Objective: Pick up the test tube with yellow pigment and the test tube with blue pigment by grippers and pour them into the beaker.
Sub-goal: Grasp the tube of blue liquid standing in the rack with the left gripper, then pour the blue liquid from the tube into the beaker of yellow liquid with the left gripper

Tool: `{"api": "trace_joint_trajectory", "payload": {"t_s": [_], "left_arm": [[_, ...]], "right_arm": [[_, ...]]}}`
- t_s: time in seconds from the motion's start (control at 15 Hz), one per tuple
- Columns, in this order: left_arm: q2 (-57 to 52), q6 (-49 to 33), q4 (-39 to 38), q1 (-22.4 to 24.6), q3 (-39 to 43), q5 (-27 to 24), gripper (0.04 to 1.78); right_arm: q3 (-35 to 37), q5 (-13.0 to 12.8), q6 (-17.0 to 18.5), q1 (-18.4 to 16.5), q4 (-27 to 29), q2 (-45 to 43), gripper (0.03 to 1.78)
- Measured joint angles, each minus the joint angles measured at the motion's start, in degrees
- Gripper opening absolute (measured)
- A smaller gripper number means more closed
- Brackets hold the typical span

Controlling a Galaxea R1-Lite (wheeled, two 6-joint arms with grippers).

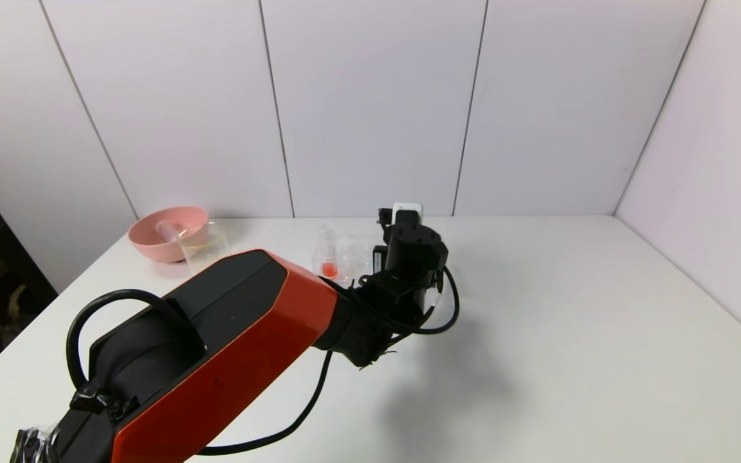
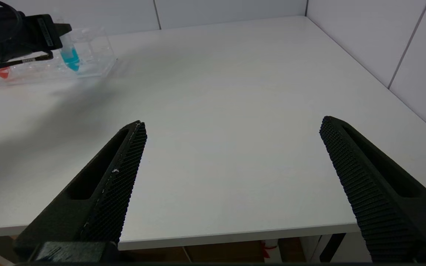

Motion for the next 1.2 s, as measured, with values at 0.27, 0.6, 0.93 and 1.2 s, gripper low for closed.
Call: {"api": "trace_joint_trajectory", "payload": {"t_s": [0.27, 0.6, 0.93, 1.2], "left_arm": [[-0.1, -0.1, 0.0, 0.0, 0.0, 0.1, 0.44], [-0.3, 0.0, 0.1, 0.0, 0.1, 0.2, 0.44], [-1.3, -0.1, 0.6, 0.1, 0.1, 0.2, 0.44], [-3.4, -0.1, 2.3, -0.1, 0.1, 0.3, 0.44]], "right_arm": [[0.0, 0.0, 0.0, 0.0, 0.0, 0.0, 1.71], [0.0, 0.0, 0.0, 0.0, 0.0, 0.0, 1.71], [0.0, 0.0, 0.0, 0.0, 0.0, 0.0, 1.71], [0.0, 0.0, 0.0, 0.0, 0.0, 0.0, 1.71]]}}
